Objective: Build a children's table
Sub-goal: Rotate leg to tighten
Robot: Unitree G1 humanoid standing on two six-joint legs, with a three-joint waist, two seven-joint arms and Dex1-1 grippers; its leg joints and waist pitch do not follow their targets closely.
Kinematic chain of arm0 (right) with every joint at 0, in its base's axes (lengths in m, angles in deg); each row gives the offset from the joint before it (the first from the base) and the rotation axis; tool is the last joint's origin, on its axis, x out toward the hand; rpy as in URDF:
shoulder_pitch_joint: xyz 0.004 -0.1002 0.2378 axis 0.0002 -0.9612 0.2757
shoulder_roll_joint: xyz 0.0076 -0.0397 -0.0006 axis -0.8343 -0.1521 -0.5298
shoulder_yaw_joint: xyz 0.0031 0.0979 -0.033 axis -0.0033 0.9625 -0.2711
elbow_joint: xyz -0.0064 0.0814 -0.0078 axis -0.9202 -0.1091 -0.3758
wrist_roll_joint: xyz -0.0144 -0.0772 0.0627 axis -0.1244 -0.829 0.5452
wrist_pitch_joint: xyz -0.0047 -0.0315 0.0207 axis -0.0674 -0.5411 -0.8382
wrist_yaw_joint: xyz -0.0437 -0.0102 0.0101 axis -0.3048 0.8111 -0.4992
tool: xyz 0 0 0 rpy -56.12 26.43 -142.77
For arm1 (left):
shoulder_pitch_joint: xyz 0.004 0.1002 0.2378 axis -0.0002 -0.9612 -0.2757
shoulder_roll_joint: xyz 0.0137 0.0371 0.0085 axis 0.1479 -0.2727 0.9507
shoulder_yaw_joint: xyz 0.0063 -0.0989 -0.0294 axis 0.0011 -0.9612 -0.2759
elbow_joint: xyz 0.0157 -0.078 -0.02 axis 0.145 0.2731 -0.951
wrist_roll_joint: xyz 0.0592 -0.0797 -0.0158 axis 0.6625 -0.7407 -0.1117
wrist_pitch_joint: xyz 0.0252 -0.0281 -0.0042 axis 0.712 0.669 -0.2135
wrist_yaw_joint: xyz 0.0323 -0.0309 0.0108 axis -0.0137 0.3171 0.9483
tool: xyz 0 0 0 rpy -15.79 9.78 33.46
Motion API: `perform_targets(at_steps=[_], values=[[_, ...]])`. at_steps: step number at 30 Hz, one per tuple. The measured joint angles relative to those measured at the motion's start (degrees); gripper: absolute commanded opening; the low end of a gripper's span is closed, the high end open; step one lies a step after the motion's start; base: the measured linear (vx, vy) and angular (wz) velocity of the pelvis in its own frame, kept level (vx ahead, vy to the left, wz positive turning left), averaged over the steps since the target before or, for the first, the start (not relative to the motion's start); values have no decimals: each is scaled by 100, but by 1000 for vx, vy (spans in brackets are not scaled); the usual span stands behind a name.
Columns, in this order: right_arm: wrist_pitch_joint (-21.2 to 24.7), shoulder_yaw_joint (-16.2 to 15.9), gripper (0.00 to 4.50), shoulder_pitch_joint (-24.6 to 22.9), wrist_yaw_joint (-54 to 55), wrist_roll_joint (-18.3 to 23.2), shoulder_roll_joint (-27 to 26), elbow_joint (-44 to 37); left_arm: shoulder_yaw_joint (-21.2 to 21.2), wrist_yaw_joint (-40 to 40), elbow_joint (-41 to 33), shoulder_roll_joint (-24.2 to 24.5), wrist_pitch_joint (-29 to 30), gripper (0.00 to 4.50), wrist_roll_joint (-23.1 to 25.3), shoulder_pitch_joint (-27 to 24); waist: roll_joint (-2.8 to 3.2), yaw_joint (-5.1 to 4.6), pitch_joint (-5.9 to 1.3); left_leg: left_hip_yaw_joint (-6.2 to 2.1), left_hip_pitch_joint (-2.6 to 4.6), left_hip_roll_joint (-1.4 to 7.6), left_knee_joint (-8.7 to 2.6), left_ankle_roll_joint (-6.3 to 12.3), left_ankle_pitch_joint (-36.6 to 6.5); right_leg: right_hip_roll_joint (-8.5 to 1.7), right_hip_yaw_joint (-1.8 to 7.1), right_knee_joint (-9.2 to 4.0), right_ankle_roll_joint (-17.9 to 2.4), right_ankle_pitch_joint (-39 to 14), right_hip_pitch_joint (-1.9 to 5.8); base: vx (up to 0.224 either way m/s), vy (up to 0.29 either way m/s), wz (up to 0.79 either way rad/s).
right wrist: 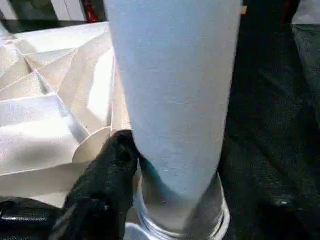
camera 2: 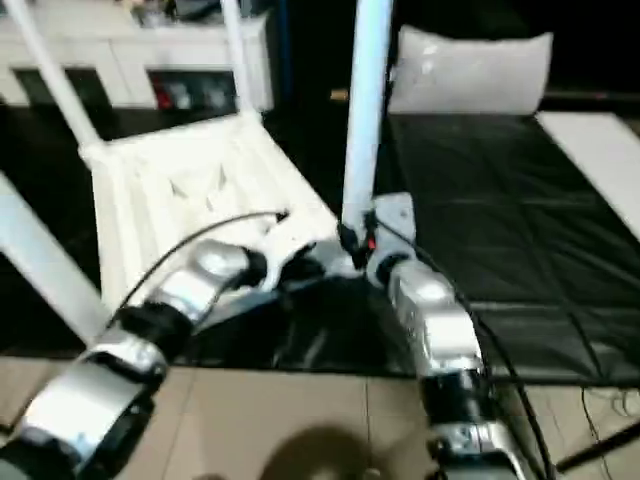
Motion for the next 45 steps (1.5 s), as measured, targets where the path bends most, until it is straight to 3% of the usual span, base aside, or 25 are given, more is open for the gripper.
perform_targets(at_steps=[5,12,15,17,22,30,45], values=[[-233,-33,318,-121,-297,41,162,-34,35,-131,-53,128,-95,0,-2,-15,0,-1,0,17,-15,-2,0,54,-7,-3,4,-36,-40,24,-6,0,0,0],[-695,-200,383,-496,-1569,217,927,-63,127,-811,-141,649,-597,0,-2,-141,-2,12,3,26,-17,8,-3,57,-8,-1,1,-75,-11,40,2,0,0,0],[-986,-226,398,-521,-2510,385,1514,-26,235,-1487,-226,981,-1036,0,-47,-257,-5,27,4,32,-15,10,1,56,-9,-4,3,-89,-6,46,13,0,0,0],[-1034,-225,422,-551,-3066,524,1807,-26,299,-1836,-244,1162,-1247,0,-92,-290,-8,72,5,38,-12,15,2,57,-9,-4,2,-91,-5,46,18,0,0,0],[-1004,-437,422,-573,-4379,856,2254,-37,480,-2795,-256,1486,-1824,0,-146,-321,-11,246,6,70,-2,43,12,60,-7,-4,-2,-87,-8,48,19,0,0,0],[-634,-760,339,-520,-5576,1200,2497,-31,766,-3690,-469,1636,-2246,0,-209,-379,-30,470,3,89,1,44,36,71,-19,-19,3,-83,-37,65,20,0,0,0],[-405,-1024,210,-341,-6069,1349,2470,-6,870,-4048,-577,1605,-2425,0,-217,-379,-58,490,1,99,1,52,38,48,-31,-20,2,-81,-6,50,20,0,0,0]])
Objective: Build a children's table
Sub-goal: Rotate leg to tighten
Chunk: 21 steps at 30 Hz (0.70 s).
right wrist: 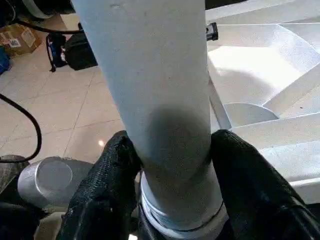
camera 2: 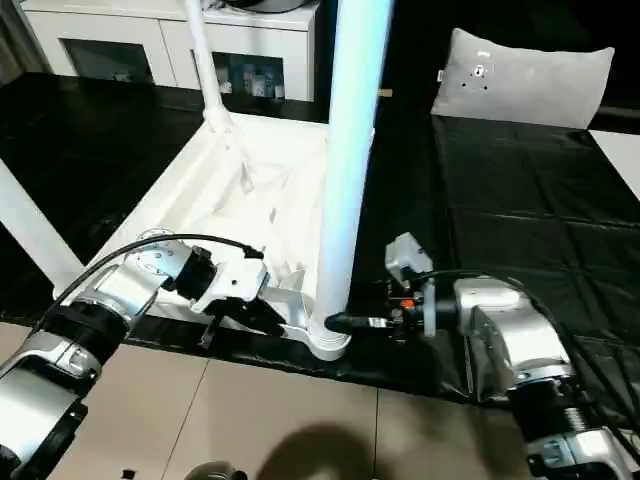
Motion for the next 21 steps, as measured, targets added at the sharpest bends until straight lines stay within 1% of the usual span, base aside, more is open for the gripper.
perform_targets(at_steps=[2,6,10,13,15,16,17,20,21], values=[[45,1,197,0,0,20,1,-1,1,-2,1,3,-14,0,1,0,0,0,0,0,0,1,0,0,0,0,0,0,0,0,0,0,0,0],[98,3,193,0,7,38,-7,-7,1,-7,1,10,-16,0,1,0,0,-1,0,1,1,1,0,0,0,0,0,1,2,-1,0,0,0,0],[277,48,193,-57,79,78,-50,-98,-28,-19,-2,14,57,0,-27,-17,1,0,0,1,2,2,0,-1,0,0,0,2,1,-1,1,0,0,0],[430,155,193,-252,399,110,-183,-346,-132,76,-40,-15,390,0,-46,-54,2,-6,-1,3,3,2,-1,-2,0,0,2,2,3,-1,16,0,0,0],[469,222,193,-344,877,13,-302,-483,-205,402,-37,-102,714,0,4,-54,1,-28,-1,6,28,2,-1,-5,1,1,4,1,8,2,40,0,0,0],[478,271,193,-346,1114,-36,-385,-488,-241,590,-35,-129,845,0,27,-54,1,-47,0,6,61,2,-1,-9,3,1,4,1,9,2,44,0,0,0],[502,314,192,-346,1339,-106,-469,-506,-265,750,-32,-156,966,0,46,-53,0,-64,0,8,68,2,-3,-10,4,1,5,-2,10,2,44,0,0,0],[605,571,191,-290,2706,-528,-1103,-511,-464,1647,136,-439,1544,0,185,39,-9,-265,2,-1,89,1,-1,-16,7,1,-6,-20,13,0,58,0,0,0],[663,627,189,-193,3232,-676,-1301,-473,-478,1963,226,-564,1722,0,232,129,1,-357,5,-11,81,0,-3,-16,7,0,-33,-70,14,1,59,-54,18,-10]])
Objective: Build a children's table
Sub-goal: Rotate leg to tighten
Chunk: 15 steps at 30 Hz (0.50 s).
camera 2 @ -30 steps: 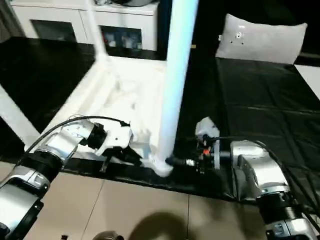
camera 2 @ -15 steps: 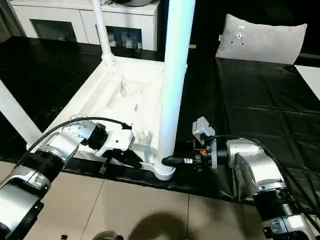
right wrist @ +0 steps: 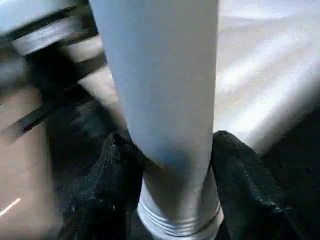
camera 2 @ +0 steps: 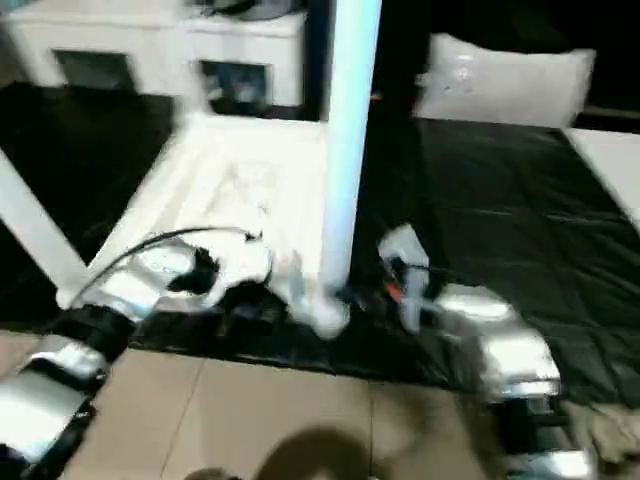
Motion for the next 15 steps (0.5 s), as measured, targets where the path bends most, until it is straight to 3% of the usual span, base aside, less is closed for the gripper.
perform_targets(at_steps=[2,3,5,7,8,9,12,15], values=[[52,85,187,115,686,-177,-258,67,-57,468,72,-206,203,0,15,51,9,-140,1,-32,-24,4,-14,1,0,-1,-71,-97,2,1,11,-27,9,-5],[91,158,187,174,1223,-284,-451,122,-147,815,145,-386,322,0,12,59,31,-228,8,-72,-35,33,-12,2,-1,-2,-166,-195,5,3,56,0,0,0],[133,240,187,334,1981,-495,-765,227,-218,1336,228,-620,494,0,29,109,45,-361,15,-81,-44,83,-7,2,-1,2,-259,-291,5,4,99,0,0,0],[132,374,187,442,2559,-537,-1071,321,-261,1782,309,-832,616,0,31,169,65,-463,28,-87,-50,76,-8,5,-3,-5,-258,-312,2,7,108,0,0,0],[110,408,187,459,2695,-558,-1120,349,-276,1924,341,-911,645,0,31,183,66,-476,30,-76,-43,66,-9,6,-3,-7,-241,-306,2,10,106,0,0,0],[68,434,221,465,2759,-603,-1150,363,-289,2051,349,-974,662,0,33,186,64,-468,31,-68,-31,56,-12,9,-5,-19,-238,-299,1,26,103,0,0,0],[-64,463,264,466,2912,-661,-1216,372,-325,2183,349,-1057,674,0,34,215,64,-447,31,-62,-54,55,-13,10,-4,-21,-225,-285,0,93,77,0,0,0],[-175,499,291,451,2905,-621,-1207,351,-324,2168,345,-1022,658,0,32,259,59,-418,27,-35,-81,37,-11,25,-16,-21,-156,-225,-13,197,34,0,0,0]])
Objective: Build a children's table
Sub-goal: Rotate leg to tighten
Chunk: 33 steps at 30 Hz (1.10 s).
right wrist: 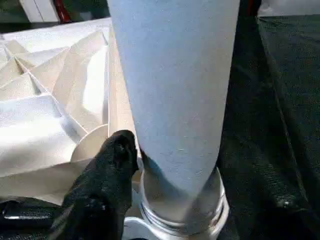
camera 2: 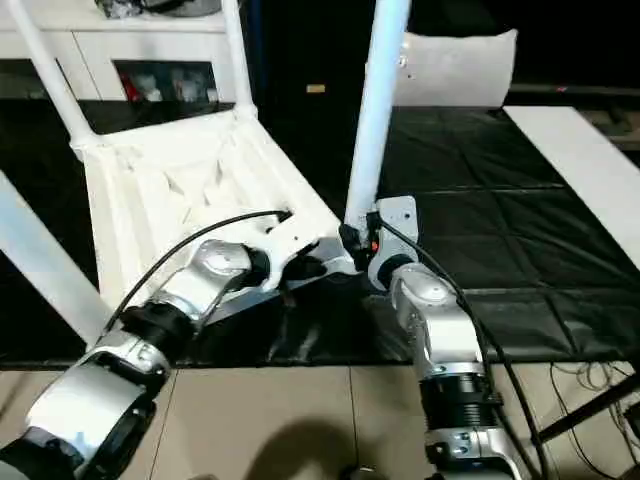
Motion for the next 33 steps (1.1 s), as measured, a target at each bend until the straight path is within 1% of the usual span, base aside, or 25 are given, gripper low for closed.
perform_targets(at_steps=[2,3,6,7,8,11,13,15,16,17,19,21,24,25,27,28,30,32,33], values=[[-68,-4,291,-28,-157,41,94,-28,3,-34,-12,41,-66,0,-11,10,4,59,-2,7,-8,5,-19,4,0,9,12,20,6,7,-38,0,0,0],[-110,-15,313,-68,-272,52,169,-82,5,-91,-19,72,-135,0,-27,14,4,102,-3,10,-20,21,-21,20,12,25,13,32,-16,10,-70,0,0,0],[-243,-110,331,-248,-799,131,501,-169,25,-303,-25,185,-257,0,-43,8,4,163,-2,24,-29,30,-22,32,19,27,17,99,-50,-35,-96,0,0,0],[-265,-126,342,-308,-1032,203,628,-172,52,-408,-26,270,-323,0,-43,5,4,172,-2,29,-27,35,-25,32,19,30,15,101,-53,-38,-96,0,0,0],[-300,-125,342,-373,-1229,249,743,-172,69,-516,-28,353,-401,0,-41,-6,3,182,-2,34,-26,40,-25,33,19,35,14,102,-55,-38,-96,0,0,0],[-361,-109,373,-466,-1804,389,1109,-167,108,-877,-86,651,-601,0,-39,-73,3,200,-2,41,-10,40,-25,31,20,36,16,102,-37,-48,-95,0,0,0],[-456,-139,387,-466,-2361,494,1448,-168,188,-1218,-112,851,-839,0,-35,-111,3,236,-2,46,4,39,-16,15,12,31,18,102,-40,-42,-93,0,0,0],[-505,-227,409,-474,-3064,598,1904,-168,268,-1686,-145,1081,-1142,0,-49,-167,3,286,-2,48,4,40,-8,0,3,27,19,102,-39,-38,-90,0,0,0],[-549,-240,414,-481,-3307,629,2040,-167,284,-1874,-182,1168,-1231,0,-60,-213,1,301,-2,50,5,40,-6,0,3,27,20,102,-39,-38,-83,0,0,0],[-577,-248,414,-482,-3527,671,2134,-167,311,-2056,-190,1242,-1331,0,-70,-237,-2,314,-4,53,5,41,-4,0,2,27,21,102,-39,-39,-79,0,0,0],[-594,-348,414,-484,-3983,759,2258,-168,379,-2435,-223,1384,-1556,0,-90,-260,-6,384,-7,56,8,42,-1,-1,2,26,20,102,-39,-39,-79,0,0,0],[-595,-551,414,-536,-4582,910,2434,-183,510,-2937,-368,1525,-1782,0,-157,-331,-8,479,-8,62,9,43,-1,0,2,23,22,102,-31,-44,-78,0,0,0],[-617,-759,414,-559,-5143,971,2538,-180,627,-3505,-521,1641,-1966,0,-242,-390,-9,620,-9,83,10,43,0,0,2,16,27,104,-31,-45,-78,0,0,0],[-634,-809,388,-557,-5250,986,2537,-180,680,-3626,-568,1664,-2001,0,-252,-395,-12,652,-12,88,12,43,0,0,2,13,29,107,-32,-44,-78,0,0,0],[-649,-870,381,-526,-5426,1060,2537,-163,761,-3842,-631,1683,-2091,0,-252,-401,-15,714,-13,94,19,42,1,-1,1,8,42,109,-41,-39,-78,0,0,0],[-649,-909,381,-484,-5493,1078,2536,-144,793,-3923,-651,1685,-2130,0,-252,-402,-16,730,-14,97,25,41,2,-1,1,8,50,111,-38,-40,-78,0,0,0],[-649,-981,359,-431,-5618,1091,2523,-129,853,-4016,-693,1672,-2153,0,-249,-411,-27,756,-20,101,42,41,1,-3,0,5,58,117,-34,-42,-71,0,0,0],[-635,-1037,333,-415,-5734,1115,2513,-98,880,-4091,-703,1664,-2159,0,-251,-416,-31,759,-22,105,57,40,1,-3,0,5,64,118,-31,-44,-61,0,0,0],[-593,-1050,333,-416,-5822,1146,2513,-82,907,-4133,-726,1656,-2161,0,-250,-417,-31,756,-22,107,64,39,1,-3,0,5,72,118,-31,-44,-56,0,0,0]])
